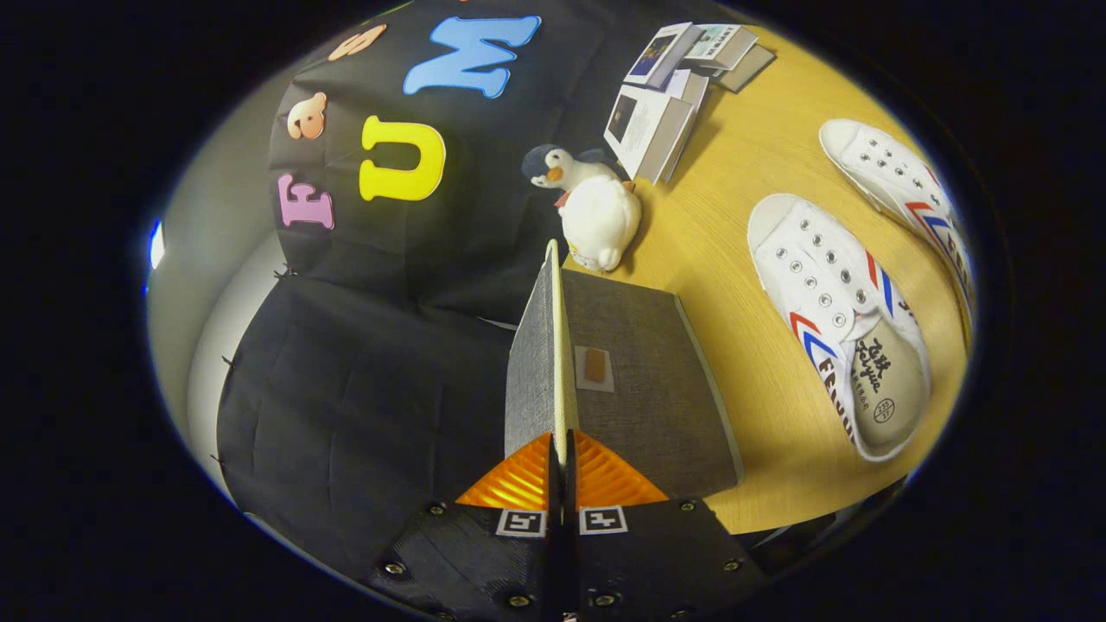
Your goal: Open the storage box then place both shoes into the box .Put the left shoe in first, then the right shoe, with the right side of both shoes facing outward in a uniform manner.
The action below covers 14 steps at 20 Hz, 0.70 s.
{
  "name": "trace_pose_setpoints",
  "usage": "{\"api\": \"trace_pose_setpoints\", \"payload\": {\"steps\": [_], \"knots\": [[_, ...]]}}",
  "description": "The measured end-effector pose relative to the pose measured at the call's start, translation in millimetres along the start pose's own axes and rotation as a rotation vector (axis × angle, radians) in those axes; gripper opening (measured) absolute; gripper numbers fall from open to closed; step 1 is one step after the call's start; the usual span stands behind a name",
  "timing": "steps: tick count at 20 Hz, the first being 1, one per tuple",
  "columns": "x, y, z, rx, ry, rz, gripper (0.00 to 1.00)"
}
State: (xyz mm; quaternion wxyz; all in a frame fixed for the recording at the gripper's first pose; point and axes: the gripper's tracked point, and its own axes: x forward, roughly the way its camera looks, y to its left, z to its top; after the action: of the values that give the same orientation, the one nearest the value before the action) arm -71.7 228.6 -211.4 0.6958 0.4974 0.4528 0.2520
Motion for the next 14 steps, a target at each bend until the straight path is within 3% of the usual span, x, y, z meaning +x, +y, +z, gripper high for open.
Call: {"api": "trace_pose_setpoints", "payload": {"steps": [14], "knots": [[5.0, 120.7, -3.9, -0.252, -0.017, 0.072, 0.00]]}}
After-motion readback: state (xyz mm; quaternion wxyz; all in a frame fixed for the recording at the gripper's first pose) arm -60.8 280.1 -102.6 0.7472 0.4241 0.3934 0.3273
